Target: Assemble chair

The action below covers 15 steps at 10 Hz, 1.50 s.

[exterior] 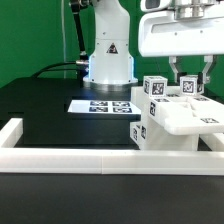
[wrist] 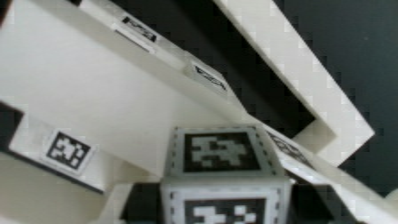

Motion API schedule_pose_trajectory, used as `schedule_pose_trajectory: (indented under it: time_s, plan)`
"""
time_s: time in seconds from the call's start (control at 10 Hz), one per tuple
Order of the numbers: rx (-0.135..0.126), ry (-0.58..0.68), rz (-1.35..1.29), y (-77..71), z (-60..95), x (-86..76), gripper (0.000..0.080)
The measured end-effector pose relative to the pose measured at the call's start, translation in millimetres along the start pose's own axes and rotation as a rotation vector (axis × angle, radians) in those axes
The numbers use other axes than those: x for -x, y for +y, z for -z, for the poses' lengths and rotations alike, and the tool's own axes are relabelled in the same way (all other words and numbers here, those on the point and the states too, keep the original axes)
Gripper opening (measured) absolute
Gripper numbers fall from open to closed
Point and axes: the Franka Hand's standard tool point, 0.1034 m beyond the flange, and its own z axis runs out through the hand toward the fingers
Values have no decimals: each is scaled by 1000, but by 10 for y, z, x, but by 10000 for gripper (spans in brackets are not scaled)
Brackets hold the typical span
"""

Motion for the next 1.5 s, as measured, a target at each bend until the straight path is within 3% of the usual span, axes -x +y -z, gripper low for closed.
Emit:
schedule_pose_trajectory:
  time_s: [1.5]
  plan:
    - [-25, -60, -895, -56, -5, 91, 287]
